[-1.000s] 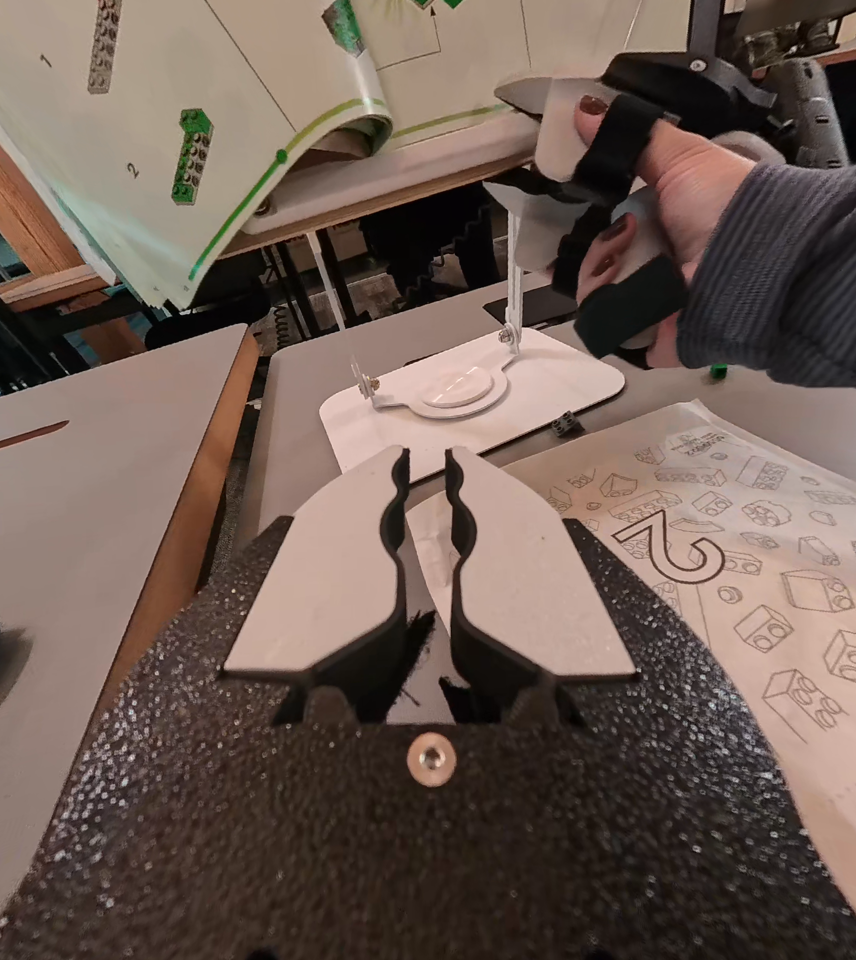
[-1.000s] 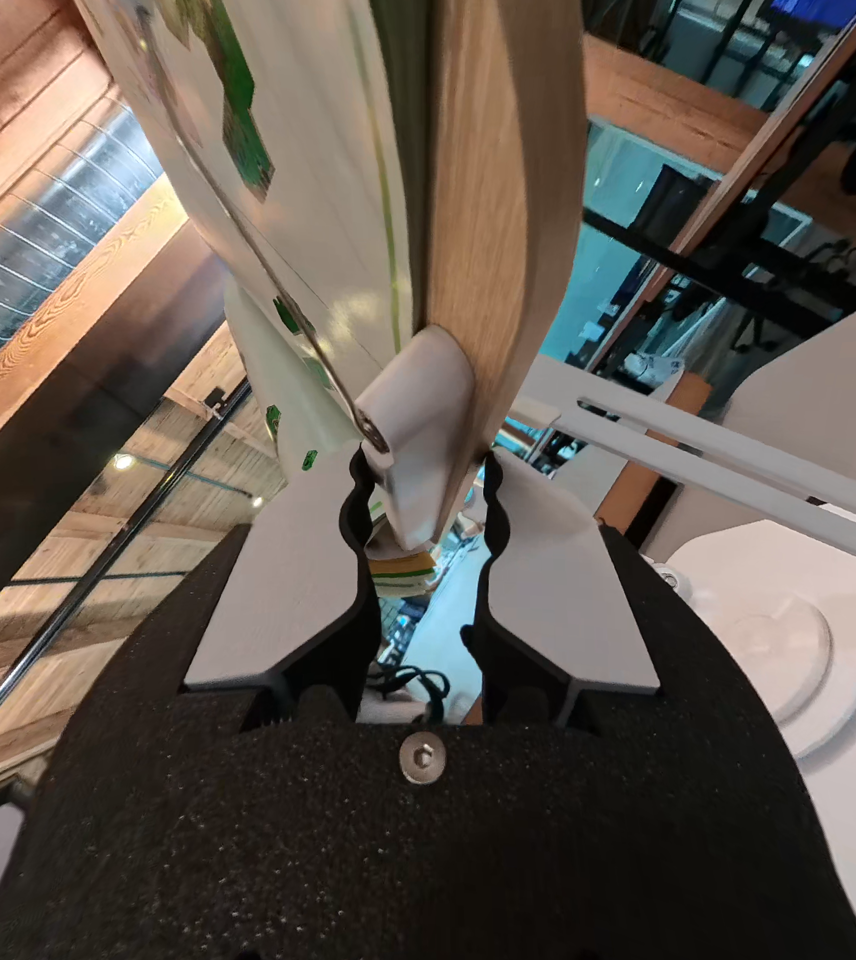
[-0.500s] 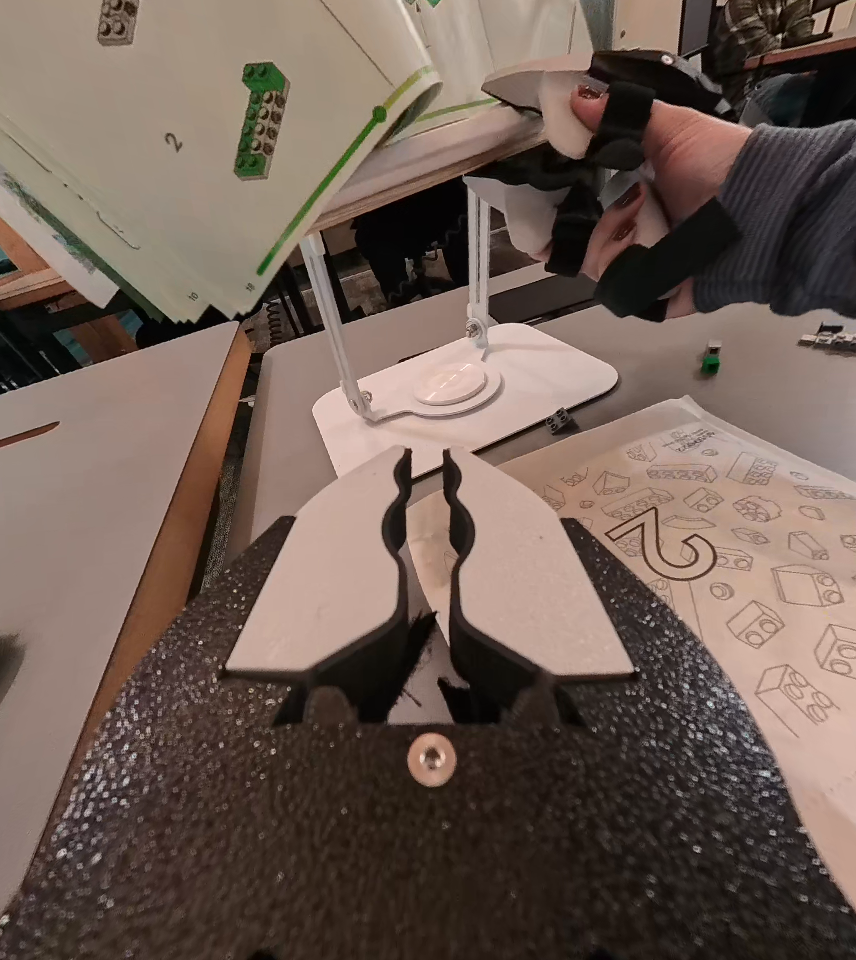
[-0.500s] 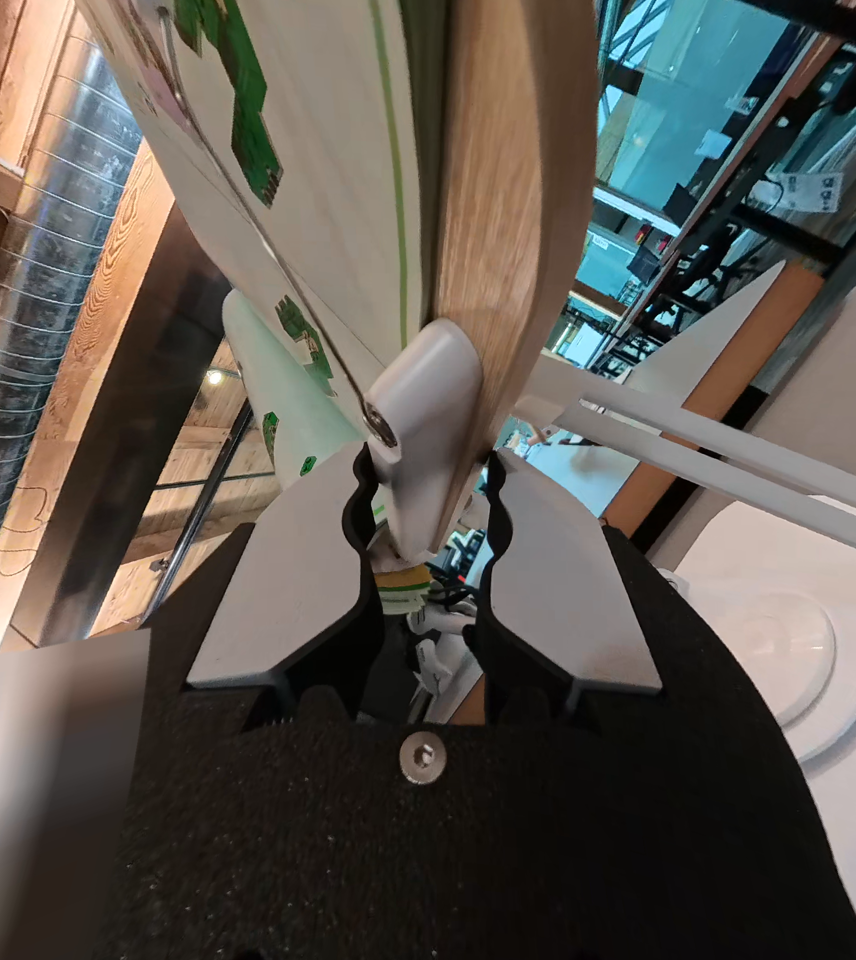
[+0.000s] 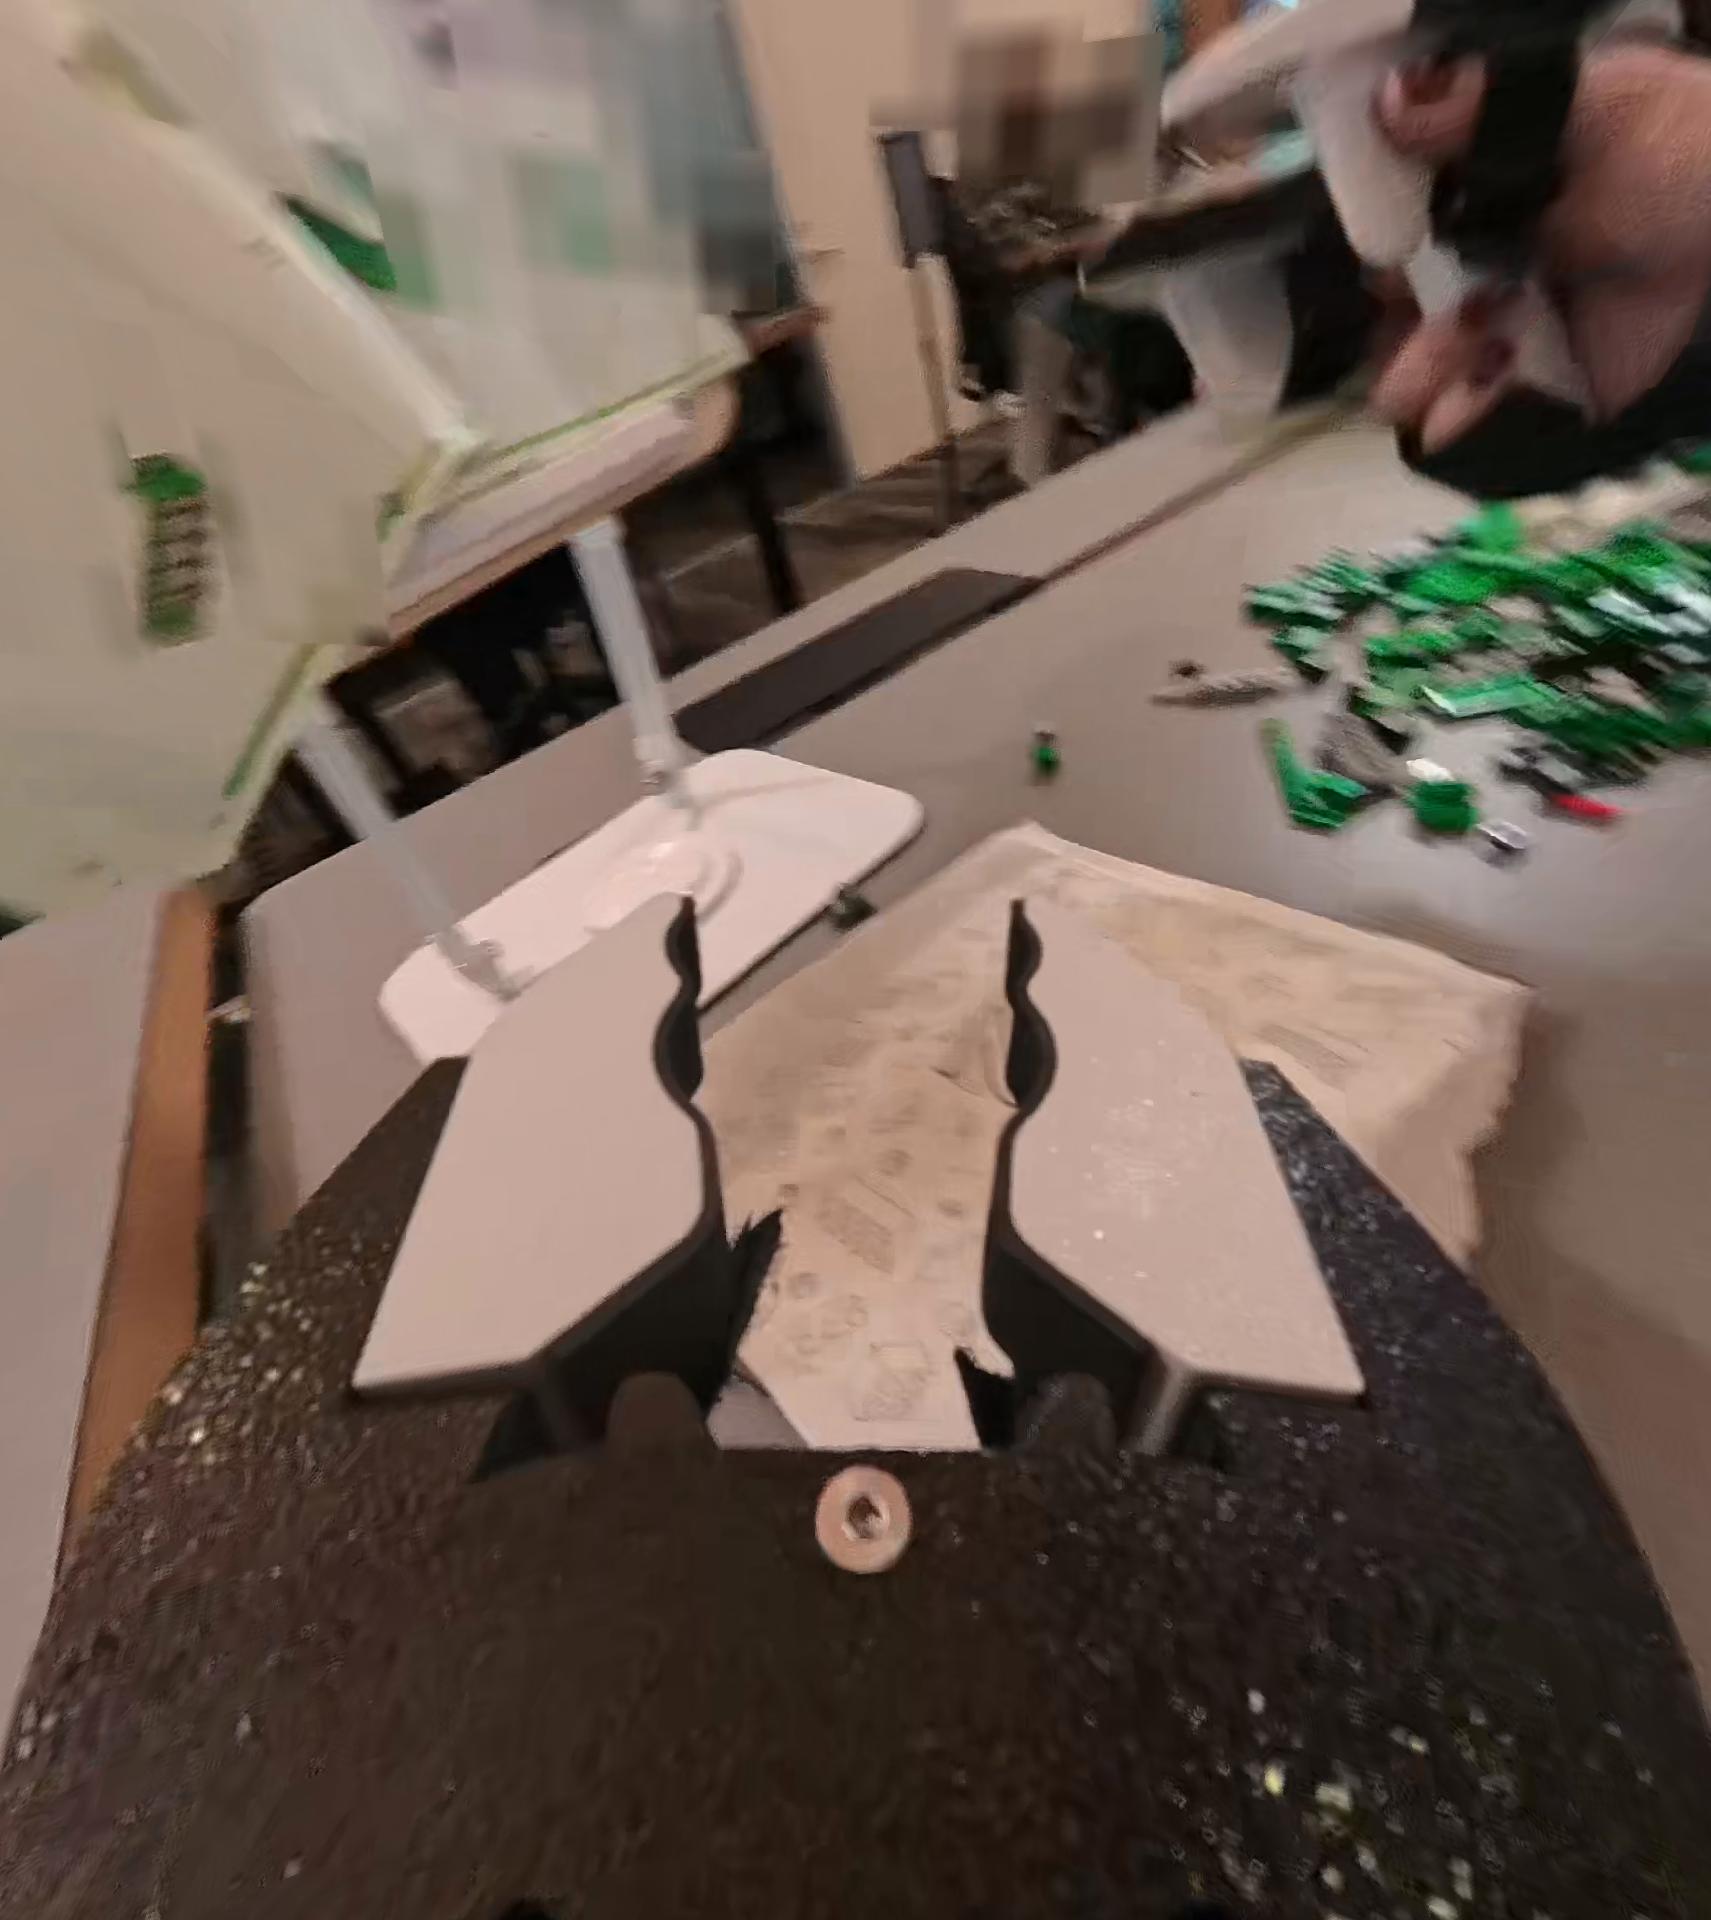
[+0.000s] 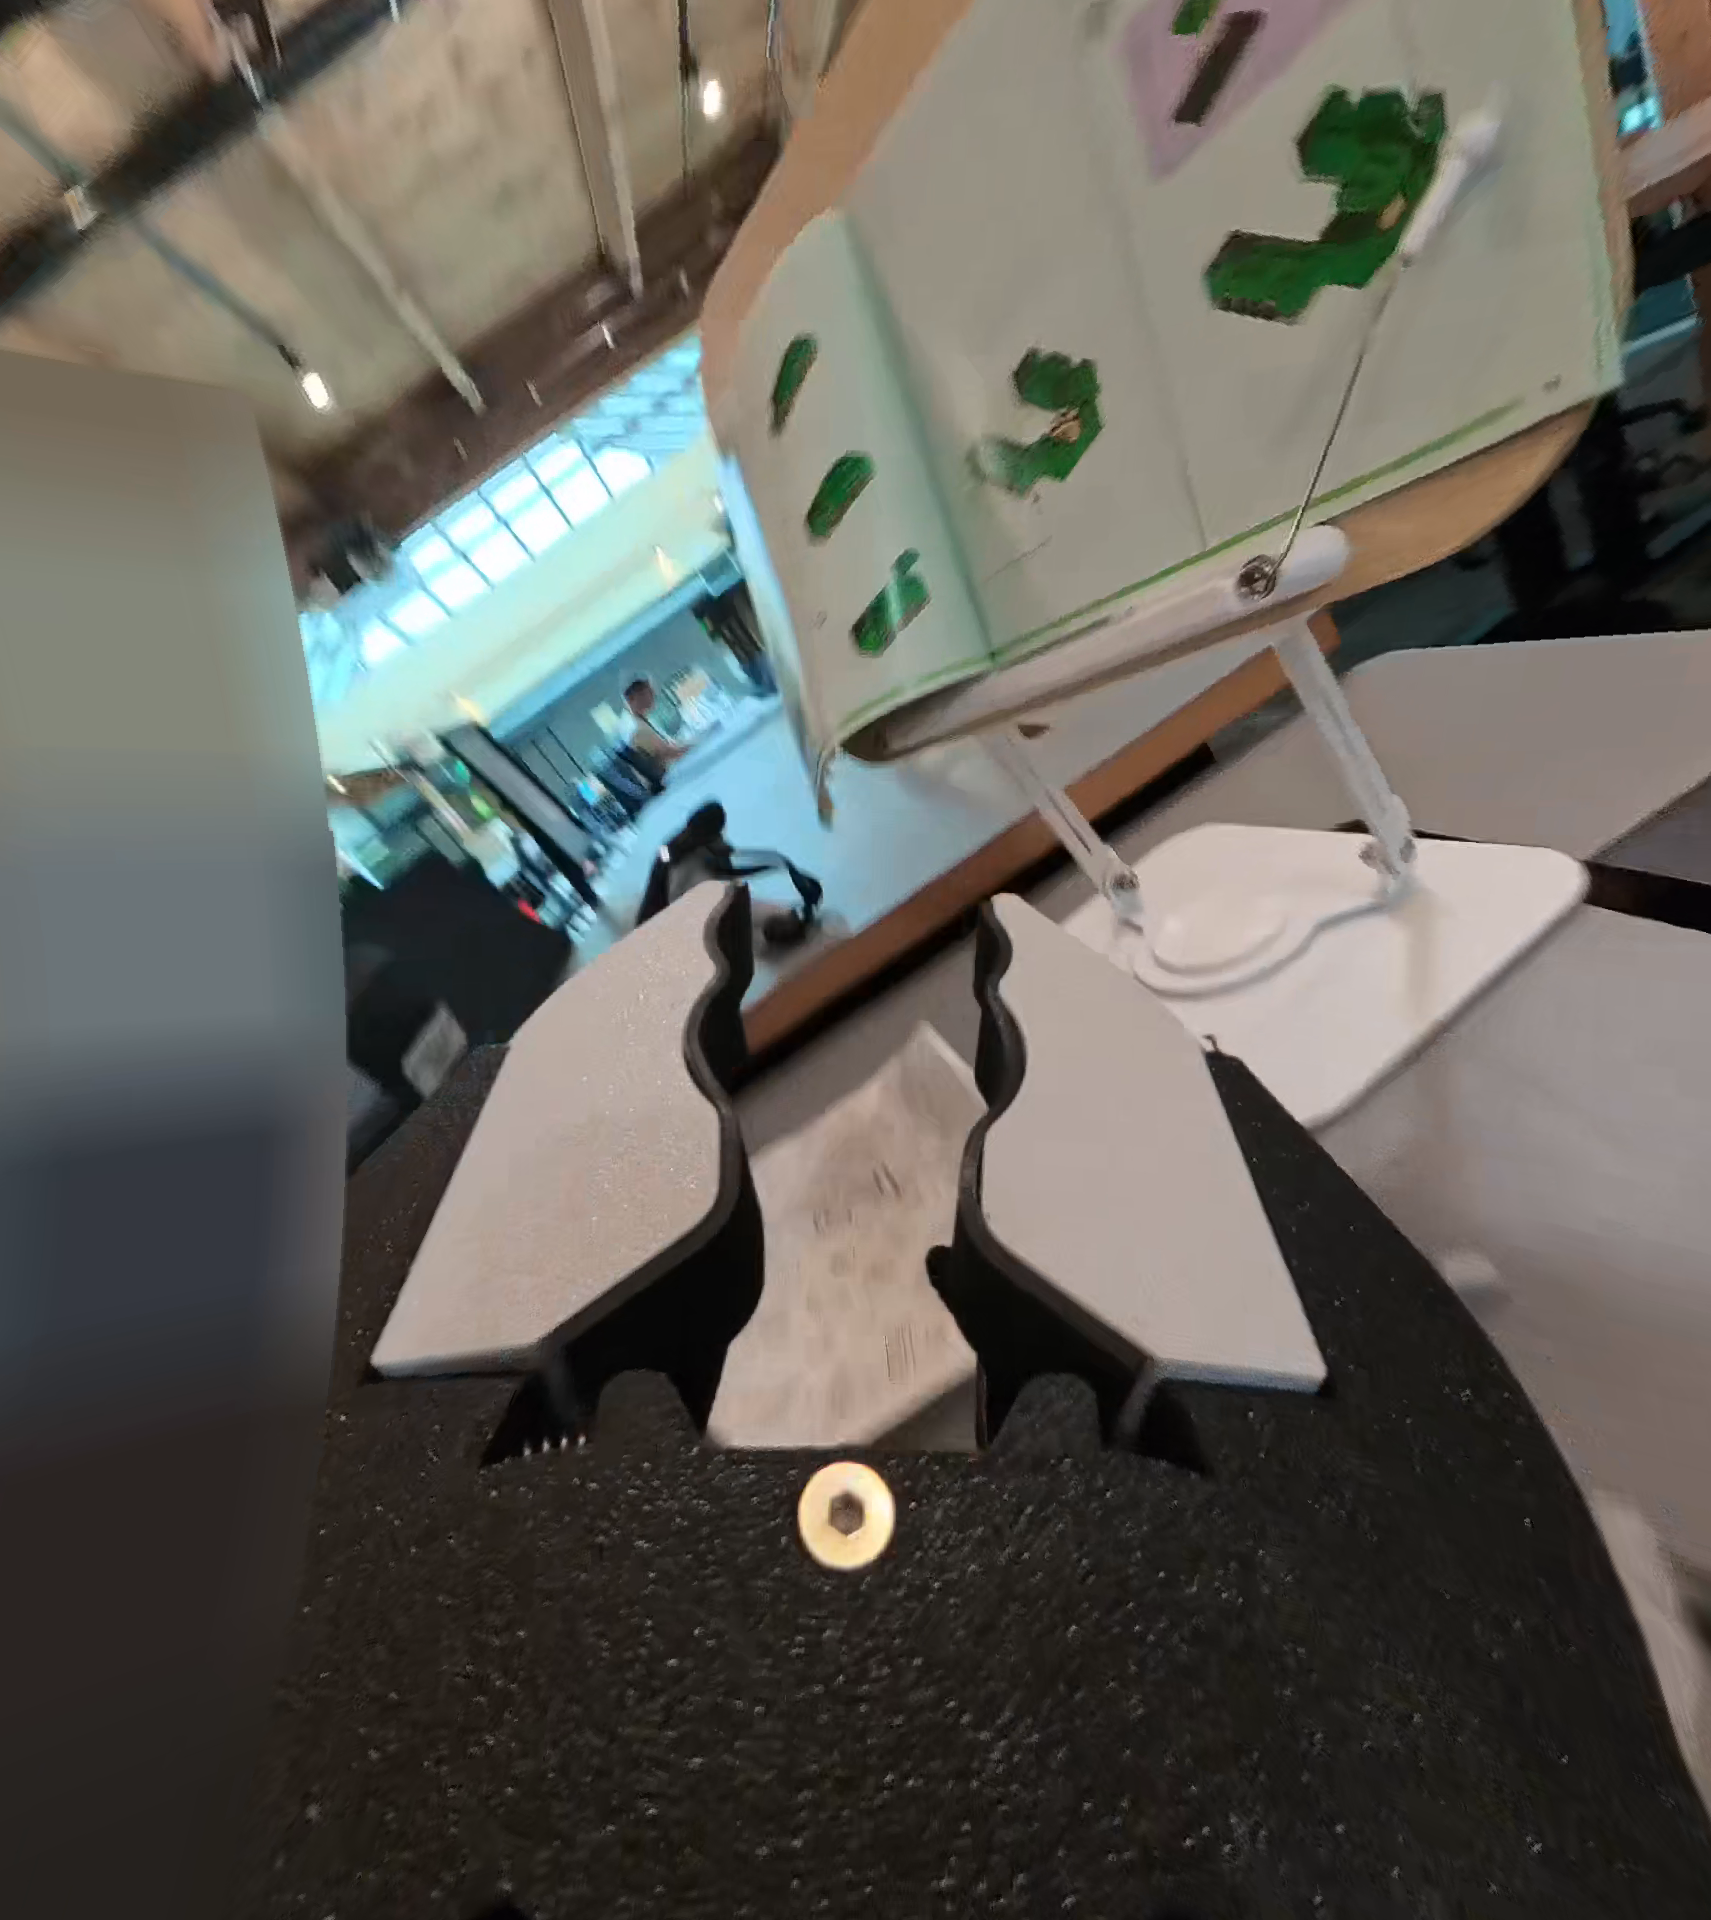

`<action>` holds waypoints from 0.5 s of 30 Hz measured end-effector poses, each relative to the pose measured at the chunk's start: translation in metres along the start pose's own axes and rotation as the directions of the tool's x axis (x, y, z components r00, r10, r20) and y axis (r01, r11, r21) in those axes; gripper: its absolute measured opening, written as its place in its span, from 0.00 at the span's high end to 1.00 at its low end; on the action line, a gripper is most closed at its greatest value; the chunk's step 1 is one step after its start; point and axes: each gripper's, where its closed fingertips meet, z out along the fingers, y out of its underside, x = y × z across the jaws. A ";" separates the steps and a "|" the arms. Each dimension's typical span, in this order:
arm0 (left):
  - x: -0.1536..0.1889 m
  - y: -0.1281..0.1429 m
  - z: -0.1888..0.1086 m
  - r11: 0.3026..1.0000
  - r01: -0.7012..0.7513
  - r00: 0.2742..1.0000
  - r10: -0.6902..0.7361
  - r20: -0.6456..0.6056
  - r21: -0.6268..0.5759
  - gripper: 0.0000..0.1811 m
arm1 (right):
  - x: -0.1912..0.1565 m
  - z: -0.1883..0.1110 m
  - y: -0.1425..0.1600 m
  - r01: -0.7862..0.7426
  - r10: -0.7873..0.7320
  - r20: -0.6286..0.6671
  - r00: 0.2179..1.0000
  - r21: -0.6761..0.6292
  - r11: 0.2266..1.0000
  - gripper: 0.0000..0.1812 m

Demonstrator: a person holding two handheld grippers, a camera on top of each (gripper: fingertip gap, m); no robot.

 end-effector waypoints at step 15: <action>0.087 0.065 -0.014 0.816 -0.364 0.907 0.201 -0.371 -0.448 0.67 | -0.044 -0.190 0.084 0.472 -0.604 -0.173 0.778 -0.474 0.744 0.80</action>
